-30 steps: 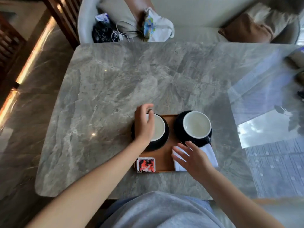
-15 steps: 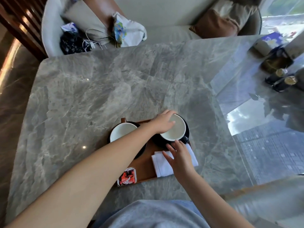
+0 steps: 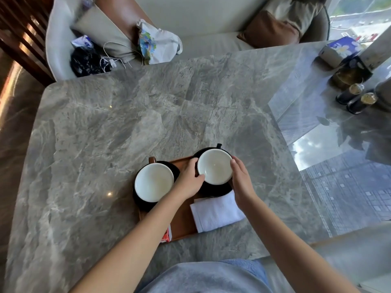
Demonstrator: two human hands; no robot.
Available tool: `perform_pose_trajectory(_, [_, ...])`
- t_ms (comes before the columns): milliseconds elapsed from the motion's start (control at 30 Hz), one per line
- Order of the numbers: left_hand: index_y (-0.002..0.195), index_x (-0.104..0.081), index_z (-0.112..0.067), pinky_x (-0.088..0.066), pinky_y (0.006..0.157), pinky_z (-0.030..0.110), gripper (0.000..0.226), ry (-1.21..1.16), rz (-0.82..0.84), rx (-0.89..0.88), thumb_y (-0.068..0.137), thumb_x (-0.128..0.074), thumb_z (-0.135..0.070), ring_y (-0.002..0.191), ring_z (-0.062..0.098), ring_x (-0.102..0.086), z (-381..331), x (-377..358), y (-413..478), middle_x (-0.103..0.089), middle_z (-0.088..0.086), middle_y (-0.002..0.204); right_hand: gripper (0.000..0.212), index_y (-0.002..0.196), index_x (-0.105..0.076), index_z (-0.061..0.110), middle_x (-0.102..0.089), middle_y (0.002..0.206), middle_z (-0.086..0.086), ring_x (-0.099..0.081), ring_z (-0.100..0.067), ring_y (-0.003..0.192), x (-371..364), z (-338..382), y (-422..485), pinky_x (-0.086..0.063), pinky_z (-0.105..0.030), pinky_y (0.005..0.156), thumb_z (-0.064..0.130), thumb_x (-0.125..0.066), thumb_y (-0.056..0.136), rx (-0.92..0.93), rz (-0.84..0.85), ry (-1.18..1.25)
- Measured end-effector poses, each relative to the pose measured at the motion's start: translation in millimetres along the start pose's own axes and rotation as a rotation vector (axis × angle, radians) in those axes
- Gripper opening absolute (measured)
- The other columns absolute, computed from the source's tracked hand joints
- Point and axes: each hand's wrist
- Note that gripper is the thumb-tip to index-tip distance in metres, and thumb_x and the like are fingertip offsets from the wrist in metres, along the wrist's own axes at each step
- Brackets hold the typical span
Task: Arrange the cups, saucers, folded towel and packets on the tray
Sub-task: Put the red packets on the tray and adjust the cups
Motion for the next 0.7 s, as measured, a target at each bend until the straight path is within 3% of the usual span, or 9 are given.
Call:
perform_pose_trajectory(133, [0.133, -0.027, -0.018, -0.051, 0.084, 0.04, 0.051, -0.109, 0.005, 0.074, 0.09, -0.051, -0.027, 0.097, 0.028, -0.064, 7.5, -10.2, -8.9, -0.062, 0.012, 0.108, 0.03, 0.119, -0.061, 0.021, -0.062, 0.121, -0.006, -0.056, -0.021, 0.112, -2.4, 10.0, 14.5, -0.045, -0.036, 0.094, 0.029, -0.039, 0.099, 0.073, 0.041, -0.104])
perform_pose_trajectory(200, [0.127, -0.027, -0.015, -0.053, 0.077, 0.039, 0.046, -0.163, 0.004, 0.104, 0.09, -0.051, -0.029, 0.089, 0.026, -0.067, 8.8, -14.9, -10.8, -0.065, 0.013, 0.102, 0.031, 0.119, -0.061, 0.019, -0.062, 0.121, -0.006, -0.056, -0.02, 0.109, -5.5, 11.2, 18.8, -0.046, -0.033, 0.088, 0.026, -0.038, 0.099, 0.094, 0.057, -0.139])
perform_pose_trajectory(333, [0.124, -0.025, -0.014, -0.049, 0.061, 0.029, 0.043, -0.199, -0.016, 0.115, 0.091, -0.049, -0.029, 0.081, 0.02, -0.066, 9.4, -20.2, -11.9, -0.064, 0.013, 0.106, 0.03, 0.119, -0.06, 0.017, -0.061, 0.12, -0.007, -0.056, -0.018, 0.104, -9.9, 10.0, 21.9, -0.045, -0.031, 0.085, 0.022, -0.038, 0.099, 0.106, 0.048, -0.139])
perform_pose_trajectory(433, [0.124, -0.026, -0.012, -0.047, 0.061, 0.026, 0.043, -0.209, -0.02, 0.112, 0.092, -0.05, -0.027, 0.078, 0.018, -0.064, 8.4, -20.8, -10.5, -0.063, 0.015, 0.109, 0.031, 0.122, -0.058, 0.017, -0.06, 0.122, -0.006, -0.055, -0.021, 0.11, -8.6, 8.4, 21.8, -0.045, -0.037, 0.093, 0.023, -0.038, 0.099, 0.107, 0.047, -0.145])
perform_pose_trajectory(567, [0.122, -0.026, -0.013, -0.043, 0.043, 0.009, 0.042, -0.265, -0.008, 0.123, 0.091, -0.052, -0.026, 0.084, 0.02, -0.063, 7.3, -20.4, -9.2, -0.056, 0.018, 0.12, 0.031, 0.123, -0.057, 0.019, -0.059, 0.124, -0.006, -0.054, -0.023, 0.113, -4.9, 7.4, 20.0, -0.045, -0.042, 0.098, 0.024, -0.038, 0.099, 0.095, 0.062, -0.135])
perform_pose_trajectory(633, [0.123, -0.025, -0.013, -0.049, 0.05, 0.018, 0.044, -0.262, -0.003, 0.141, 0.091, -0.052, -0.027, 0.083, 0.021, -0.064, 4.7, -18.8, -10.9, -0.058, 0.017, 0.118, 0.032, 0.125, -0.056, 0.019, -0.057, 0.126, -0.006, -0.053, -0.022, 0.114, -4.4, 7.2, 19.2, -0.045, -0.041, 0.098, 0.026, -0.038, 0.099, 0.086, 0.069, -0.14])
perform_pose_trajectory(700, [0.124, -0.023, -0.012, -0.055, 0.067, 0.038, 0.047, -0.199, -0.034, 0.151, 0.089, -0.051, -0.026, 0.086, 0.028, -0.065, 2.9, -17.8, -17.5, -0.062, 0.015, 0.105, 0.032, 0.127, -0.053, 0.019, -0.056, 0.126, -0.004, -0.053, -0.018, 0.111, -0.6, 5.8, 19.1, -0.045, -0.033, 0.091, 0.028, -0.04, 0.099, 0.115, 0.034, -0.142])
Point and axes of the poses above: each hand's wrist, its own y-axis towards the middle knuckle, its own x-axis out of the back of the hand, z = x × y
